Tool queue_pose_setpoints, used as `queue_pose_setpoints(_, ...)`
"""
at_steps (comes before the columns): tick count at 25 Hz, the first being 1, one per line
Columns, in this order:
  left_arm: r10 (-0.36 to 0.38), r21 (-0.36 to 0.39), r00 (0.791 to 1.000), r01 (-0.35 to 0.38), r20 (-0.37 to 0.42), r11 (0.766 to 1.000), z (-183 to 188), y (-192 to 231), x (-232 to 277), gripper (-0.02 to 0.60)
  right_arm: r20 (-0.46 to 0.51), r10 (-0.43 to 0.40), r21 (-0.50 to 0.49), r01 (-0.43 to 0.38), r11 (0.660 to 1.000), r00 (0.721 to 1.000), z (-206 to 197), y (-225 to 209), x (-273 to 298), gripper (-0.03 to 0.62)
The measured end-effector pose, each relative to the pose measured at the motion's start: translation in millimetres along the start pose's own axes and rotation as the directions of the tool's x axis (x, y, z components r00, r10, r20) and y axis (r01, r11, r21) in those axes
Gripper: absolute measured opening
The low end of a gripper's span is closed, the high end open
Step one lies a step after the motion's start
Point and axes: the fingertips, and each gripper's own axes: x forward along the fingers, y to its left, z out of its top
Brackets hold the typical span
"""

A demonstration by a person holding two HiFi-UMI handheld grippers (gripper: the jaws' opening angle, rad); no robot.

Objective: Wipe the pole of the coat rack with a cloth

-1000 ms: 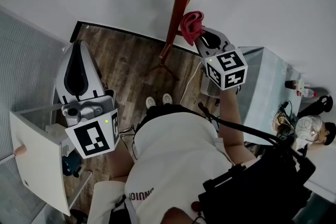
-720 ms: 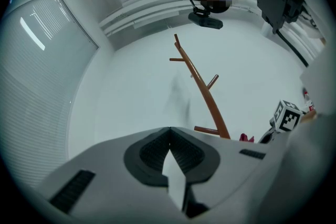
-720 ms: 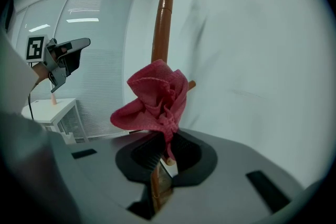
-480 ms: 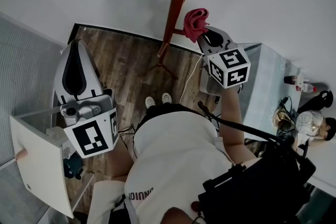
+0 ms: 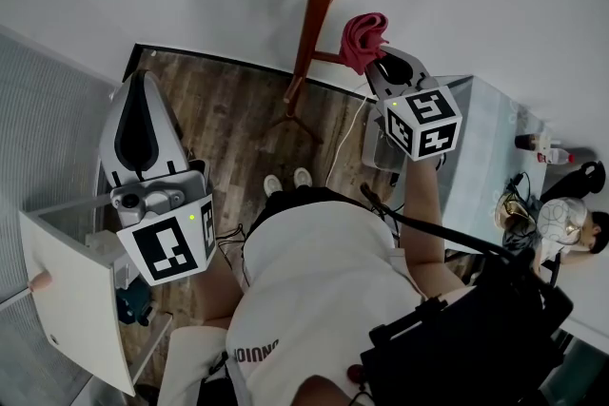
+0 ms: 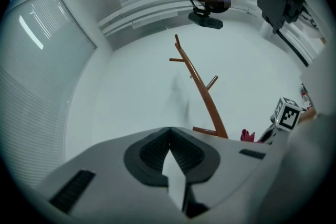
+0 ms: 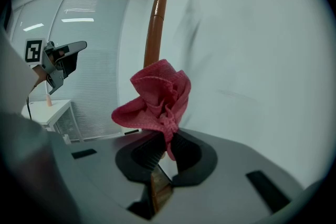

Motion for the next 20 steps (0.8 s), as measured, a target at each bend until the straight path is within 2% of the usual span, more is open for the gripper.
queue_pose_setpoints(12,-0.018,0.002,1.0,0.018,0.002,1.0,0.7,-5.8,4.2,0.014,0.0,-0.047,0.009,0.047,0.999,0.999,-1.0,-16.6,-11.6,0.046)
queue_pose_setpoints(20,-0.035,0.016,0.999,0.035,0.011,0.999,5.7,-15.3,9.9,0.014,0.07,-0.074,-0.015,0.076,0.997,0.995,24.5,-26.6,-27.9,0.046)
